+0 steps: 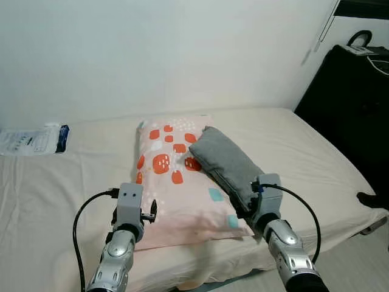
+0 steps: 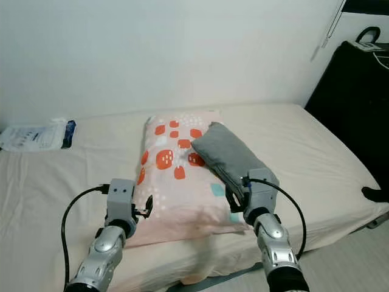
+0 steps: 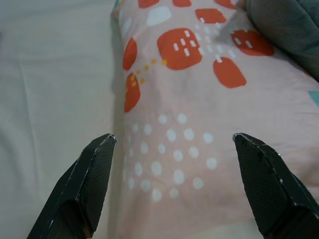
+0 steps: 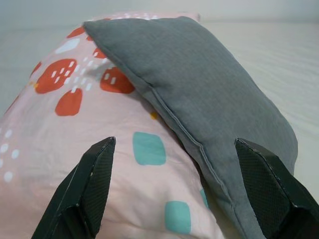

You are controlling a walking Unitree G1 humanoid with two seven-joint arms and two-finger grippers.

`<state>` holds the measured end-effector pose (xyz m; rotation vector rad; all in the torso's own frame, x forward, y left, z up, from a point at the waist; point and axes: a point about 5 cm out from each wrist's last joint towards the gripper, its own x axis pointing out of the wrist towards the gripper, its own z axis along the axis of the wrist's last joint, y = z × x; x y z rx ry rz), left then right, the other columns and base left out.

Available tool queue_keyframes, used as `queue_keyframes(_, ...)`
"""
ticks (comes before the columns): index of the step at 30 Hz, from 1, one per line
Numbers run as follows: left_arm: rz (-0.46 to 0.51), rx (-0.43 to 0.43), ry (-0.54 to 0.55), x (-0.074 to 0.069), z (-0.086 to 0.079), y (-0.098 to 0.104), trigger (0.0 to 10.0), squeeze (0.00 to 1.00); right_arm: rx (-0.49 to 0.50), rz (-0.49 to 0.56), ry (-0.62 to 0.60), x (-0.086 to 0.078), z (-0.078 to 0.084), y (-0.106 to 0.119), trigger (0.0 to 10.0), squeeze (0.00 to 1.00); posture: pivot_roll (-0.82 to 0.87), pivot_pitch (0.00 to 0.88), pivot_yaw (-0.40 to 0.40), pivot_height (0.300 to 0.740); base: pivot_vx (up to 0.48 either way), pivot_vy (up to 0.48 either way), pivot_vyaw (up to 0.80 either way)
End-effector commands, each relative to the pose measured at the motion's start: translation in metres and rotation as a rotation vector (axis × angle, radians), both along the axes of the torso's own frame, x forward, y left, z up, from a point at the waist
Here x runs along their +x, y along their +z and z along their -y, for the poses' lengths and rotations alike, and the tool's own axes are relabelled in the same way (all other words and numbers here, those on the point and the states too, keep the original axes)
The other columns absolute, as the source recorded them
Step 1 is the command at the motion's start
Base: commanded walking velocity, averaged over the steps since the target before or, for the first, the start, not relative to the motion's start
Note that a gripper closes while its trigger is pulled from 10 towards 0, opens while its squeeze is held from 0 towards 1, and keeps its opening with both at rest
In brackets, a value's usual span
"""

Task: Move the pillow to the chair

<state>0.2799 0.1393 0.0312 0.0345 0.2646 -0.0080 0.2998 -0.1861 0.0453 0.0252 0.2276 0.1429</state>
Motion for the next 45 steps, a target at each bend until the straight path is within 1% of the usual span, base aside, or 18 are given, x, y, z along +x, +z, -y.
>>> queue_keyframes(1,0.023,0.006,-0.031,0.004,0.008,0.006,10.0,0.00,0.044,-0.021,-0.034,-0.003,0.003,-0.005,10.0,0.00,-0.15,0.022,-0.073,0.740,0.000,0.000,0.00)
queue_keyframes(6,0.019,-0.007,-0.056,0.003,0.008,0.008,10.0,0.00,0.093,-0.047,-0.027,-0.003,-0.003,-0.008,10.0,0.00,-0.13,0.018,-0.037,0.735,0.000,0.000,0.00)
queue_keyframes(9,0.020,-0.008,-0.058,0.003,0.007,0.009,10.0,0.00,0.111,-0.050,-0.031,-0.002,-0.004,-0.009,10.0,0.00,-0.13,0.016,-0.034,0.730,0.000,0.000,0.00)
queue_keyframes(10,0.016,-0.002,-0.070,0.003,0.006,0.009,10.0,0.00,0.121,-0.043,-0.039,-0.001,-0.006,-0.008,10.0,0.00,-0.12,0.019,-0.011,0.720,0.000,0.000,0.00)
queue_keyframes(14,0.007,0.026,-0.082,0.005,0.005,0.009,10.0,0.00,0.129,-0.043,-0.053,0.001,-0.006,-0.007,10.0,0.00,-0.12,0.018,-0.011,0.705,0.000,0.000,0.00)
queue_keyframes(15,0.003,0.054,-0.089,0.005,0.005,0.009,10.0,0.00,0.131,-0.042,-0.055,0.001,-0.006,-0.007,10.0,0.00,-0.12,0.017,-0.010,0.700,0.000,0.000,0.00)
queue_keyframes(18,0.006,0.060,-0.058,0.010,0.000,0.011,10.0,0.00,0.140,-0.050,-0.056,0.003,-0.006,-0.007,10.0,0.00,-0.12,0.015,-0.007,0.685,0.000,0.000,0.00)
queue_keyframes(24,-0.010,0.050,-0.007,0.014,-0.007,0.012,10.0,0.00,0.130,-0.060,-0.046,0.003,-0.008,-0.009,10.0,0.00,-0.12,0.007,0.003,0.660,0.000,0.000,0.00)
queue_keyframes(26,-0.013,0.043,-0.024,0.015,-0.005,0.012,10.0,0.00,0.118,-0.064,-0.033,0.004,-0.009,-0.008,10.0,0.00,-0.12,0.004,0.011,0.660,0.000,0.000,0.00)
queue_keyframes(27,-0.021,0.028,-0.063,0.016,-0.001,0.013,10.0,0.00,0.104,-0.067,-0.020,0.005,-0.009,-0.008,10.0,0.00,-0.12,0.003,0.018,0.660,0.000,0.000,0.00)
queue_keyframes(30,-0.029,0.021,-0.115,0.017,0.004,0.013,10.0,0.00,0.116,-0.061,-0.026,0.008,-0.007,-0.006,10.0,0.00,-0.13,0.003,0.024,0.660,0.000,0.000,0.00)
queue_keyframes(34,-0.036,0.027,-0.128,0.018,0.003,0.012,10.0,0.00,0.123,-0.062,-0.025,0.007,-0.008,-0.005,10.0,0.00,-0.13,0.004,0.027,0.660,0.000,0.000,0.00)
queue_keyframes(36,-0.044,0.028,-0.125,0.019,0.002,0.011,10.0,0.00,0.115,-0.063,-0.016,0.006,-0.010,-0.006,10.0,0.00,-0.14,0.006,0.020,0.660,0.000,0.000,0.00)
queue_keyframes(40,-0.063,0.029,-0.125,0.017,-0.001,0.008,10.0,0.00,0.030,-0.060,0.051,0.002,-0.015,-0.009,10.0,0.00,-0.14,0.009,-0.014,0.660,0.000,0.000,0.00)
queue_keyframes(42,-0.063,0.029,-0.125,0.017,-0.001,0.008,10.0,0.00,0.030,-0.060,0.051,0.002,-0.015,-0.009,10.0,0.00,-0.14,0.009,-0.014,0.660,0.000,0.000,0.00)
queue_keyframes(43,-0.065,0.028,-0.126,0.017,-0.001,0.007,10.0,0.00,0.011,-0.062,0.080,0.002,-0.017,-0.009,10.0,0.00,-0.14,0.010,-0.026,0.660,0.000,0.000,0.00)
queue_keyframes(44,-0.066,0.019,-0.126,0.014,0.000,0.006,10.0,0.00,-0.013,-0.073,0.129,0.001,-0.019,-0.010,10.0,0.00,-0.14,0.013,-0.083,0.660,0.000,0.000,0.00)
queue_keyframes(45,-0.066,0.019,-0.126,0.014,0.000,0.006,10.0,0.00,-0.013,-0.073,0.129,0.001,-0.019,-0.010,10.0,0.00,-0.14,0.013,-0.083,0.660,0.000,0.000,0.00)
